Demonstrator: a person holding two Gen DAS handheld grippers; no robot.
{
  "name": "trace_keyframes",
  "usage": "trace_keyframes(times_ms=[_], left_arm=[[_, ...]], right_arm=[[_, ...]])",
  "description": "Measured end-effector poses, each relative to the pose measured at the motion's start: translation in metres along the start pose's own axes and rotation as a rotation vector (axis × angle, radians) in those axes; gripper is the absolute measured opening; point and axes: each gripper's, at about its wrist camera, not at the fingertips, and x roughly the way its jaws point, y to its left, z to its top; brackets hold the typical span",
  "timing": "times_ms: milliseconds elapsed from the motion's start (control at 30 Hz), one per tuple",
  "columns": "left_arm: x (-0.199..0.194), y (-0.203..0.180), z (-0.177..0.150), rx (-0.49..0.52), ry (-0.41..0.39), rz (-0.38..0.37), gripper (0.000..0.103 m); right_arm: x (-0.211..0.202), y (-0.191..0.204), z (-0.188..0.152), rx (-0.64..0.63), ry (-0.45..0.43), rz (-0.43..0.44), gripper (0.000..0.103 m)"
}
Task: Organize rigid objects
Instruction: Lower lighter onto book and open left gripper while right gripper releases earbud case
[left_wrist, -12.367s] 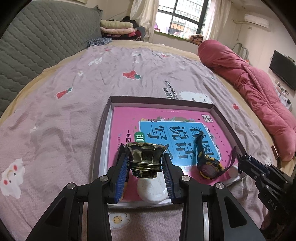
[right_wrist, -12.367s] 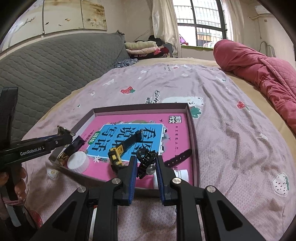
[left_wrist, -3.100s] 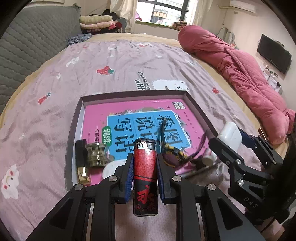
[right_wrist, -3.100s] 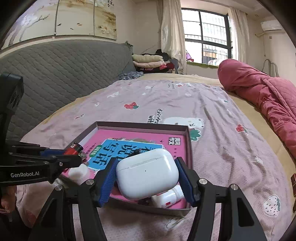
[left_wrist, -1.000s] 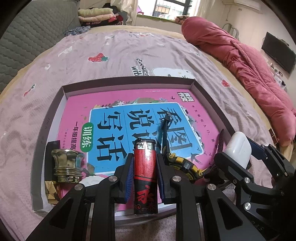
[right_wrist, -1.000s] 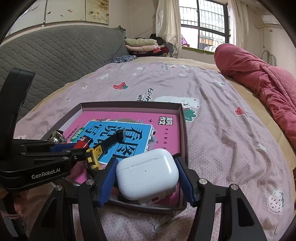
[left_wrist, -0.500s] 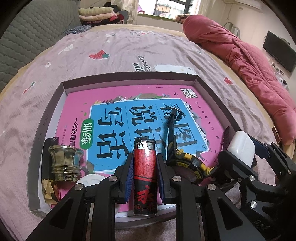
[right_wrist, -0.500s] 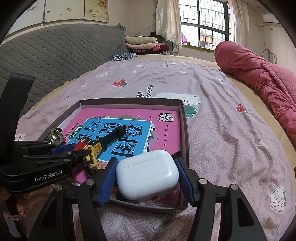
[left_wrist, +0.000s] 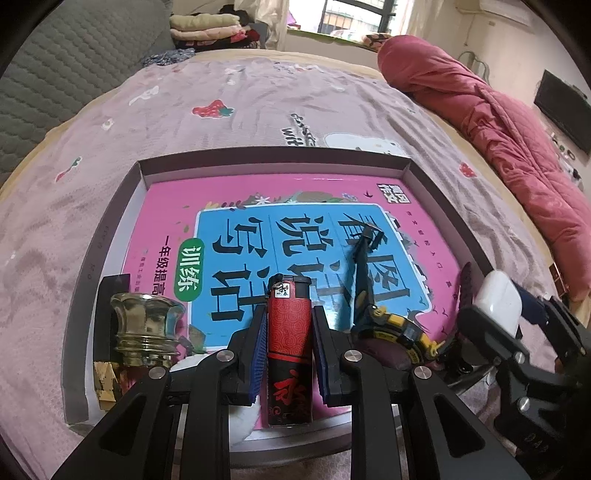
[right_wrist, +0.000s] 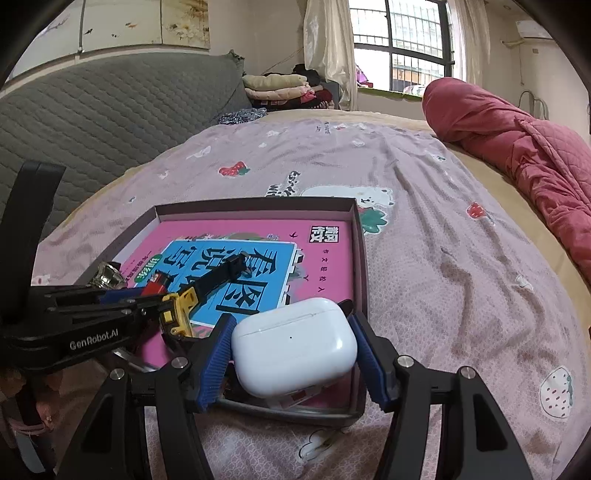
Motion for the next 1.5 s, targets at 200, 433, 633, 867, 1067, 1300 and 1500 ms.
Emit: trace_keyframes(times_ms=[200,433,633,867,1067,1300,1500], left_arm=[[0.000,0.001,0.000,-0.001,-0.004,0.007,0.023],[0.000,0.000,0.000,0.003,-0.001,0.008,0.023],[0.000,0.000,0.000,0.002,0.000,0.009,0.023],[0.001,-0.001,0.000,0.000,0.006,0.007,0.026],[0.001,-0.001,0.000,-0.008,0.008,0.007,0.027],[-0.005,0.002,0.000,-0.023,0.003,-0.006,0.037],[-0.017,0.003,0.002,-0.022,-0.016,-0.012,0.044]], right_arm=[[0.001,0.000,-0.001,0.000,0.002,0.008,0.062],[0.000,-0.002,-0.001,0.009,0.004,0.018,0.063],[0.000,-0.002,-0.002,0.015,0.011,0.032,0.063],[-0.002,0.000,-0.003,-0.006,0.014,0.023,0.063],[-0.003,0.000,-0.003,-0.021,0.016,0.022,0.063],[-0.003,0.001,-0.003,-0.030,0.014,0.007,0.063],[-0.004,0.001,-0.003,-0.031,0.012,0.005,0.063]])
